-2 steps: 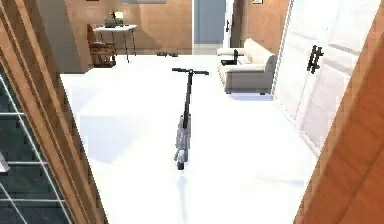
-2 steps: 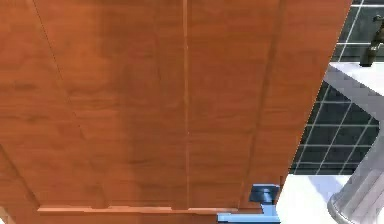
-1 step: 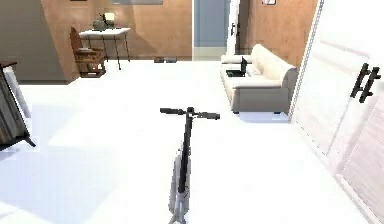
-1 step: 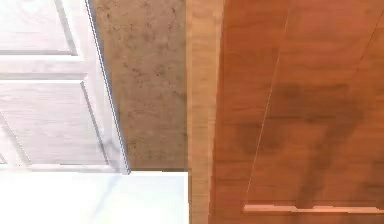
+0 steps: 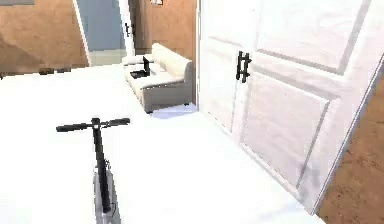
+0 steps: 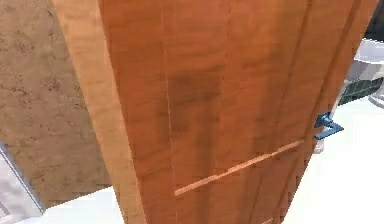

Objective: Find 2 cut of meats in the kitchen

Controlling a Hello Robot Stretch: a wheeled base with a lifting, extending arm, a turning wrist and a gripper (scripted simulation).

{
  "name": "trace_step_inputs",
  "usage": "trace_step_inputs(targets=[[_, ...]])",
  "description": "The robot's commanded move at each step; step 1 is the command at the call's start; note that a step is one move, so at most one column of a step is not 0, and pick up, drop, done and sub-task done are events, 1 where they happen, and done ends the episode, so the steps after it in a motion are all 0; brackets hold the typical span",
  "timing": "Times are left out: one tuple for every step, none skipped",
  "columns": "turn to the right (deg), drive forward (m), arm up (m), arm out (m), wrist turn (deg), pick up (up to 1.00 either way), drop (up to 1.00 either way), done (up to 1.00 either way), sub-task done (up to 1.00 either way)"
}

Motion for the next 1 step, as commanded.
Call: trace_step_inputs(targets=[[0.0,0.70,0.00,0.00,0.0,0.00,0.00,0.00,0.00]])
